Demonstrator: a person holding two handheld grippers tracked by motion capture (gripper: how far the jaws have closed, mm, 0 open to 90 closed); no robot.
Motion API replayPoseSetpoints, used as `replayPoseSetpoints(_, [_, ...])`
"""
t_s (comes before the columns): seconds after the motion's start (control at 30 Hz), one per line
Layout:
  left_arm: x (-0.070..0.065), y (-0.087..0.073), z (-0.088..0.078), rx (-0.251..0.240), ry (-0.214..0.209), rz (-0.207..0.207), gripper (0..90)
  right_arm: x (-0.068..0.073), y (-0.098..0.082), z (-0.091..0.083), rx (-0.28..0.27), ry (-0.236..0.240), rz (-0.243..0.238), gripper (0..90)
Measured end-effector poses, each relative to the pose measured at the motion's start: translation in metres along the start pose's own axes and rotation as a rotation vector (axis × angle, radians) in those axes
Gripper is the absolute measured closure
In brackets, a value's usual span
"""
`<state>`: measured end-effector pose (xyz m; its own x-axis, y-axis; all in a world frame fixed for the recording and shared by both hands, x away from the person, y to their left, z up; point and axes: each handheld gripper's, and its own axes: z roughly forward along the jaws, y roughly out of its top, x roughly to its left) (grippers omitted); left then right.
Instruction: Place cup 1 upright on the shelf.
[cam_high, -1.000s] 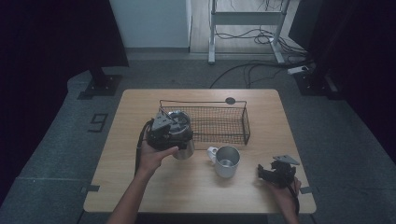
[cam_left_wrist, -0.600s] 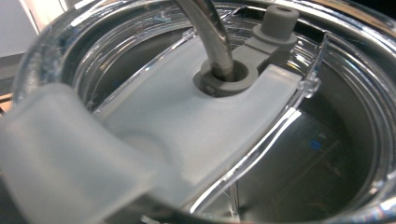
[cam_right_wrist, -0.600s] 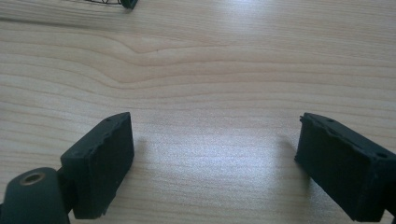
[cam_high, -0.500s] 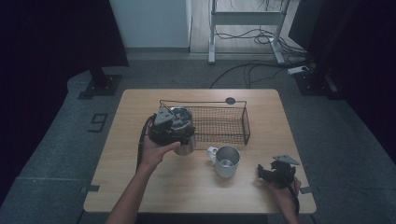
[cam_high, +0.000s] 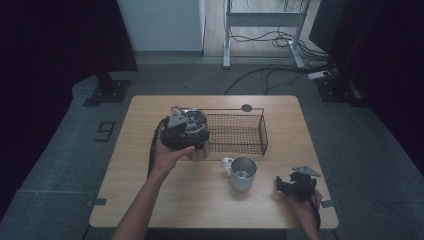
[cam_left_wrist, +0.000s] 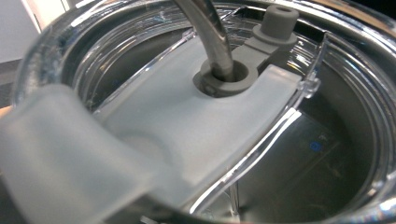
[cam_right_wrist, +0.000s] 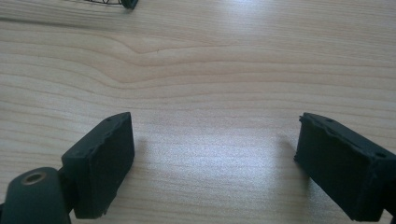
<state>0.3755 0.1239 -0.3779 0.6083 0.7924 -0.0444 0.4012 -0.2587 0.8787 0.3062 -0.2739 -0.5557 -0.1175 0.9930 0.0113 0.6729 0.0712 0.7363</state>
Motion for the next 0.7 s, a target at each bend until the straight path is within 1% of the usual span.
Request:
replayPoseSetpoints(0.13, [0.001, 0.002, 0.004, 0.008, 0.005, 0.005, 4.0, 0.000, 0.000, 0.000, -0.001, 0.001, -0.001, 11.7])
replayPoseSetpoints(0.27, [0.004, 0.005, 0.007, 0.009, 0.008, 0.002, 4.1, 0.000, 0.000, 0.000, -0.001, 0.002, -0.001, 11.8])
replayPoseSetpoints(0.4, [0.007, 0.006, 0.011, 0.013, 0.011, -0.010, 4.1, 0.000, 0.000, 0.000, -0.001, 0.002, -0.002, 11.9])
replayPoseSetpoints(0.53, [0.011, 0.008, 0.015, 0.005, 0.005, -0.022, 4.1, 0.000, 0.000, 0.000, -0.001, 0.001, -0.001, 11.9])
replayPoseSetpoints(0.7, [0.017, 0.008, 0.019, 0.010, -0.001, -0.040, 4.0, 0.000, 0.000, 0.000, -0.001, 0.001, -0.001, 12.0])
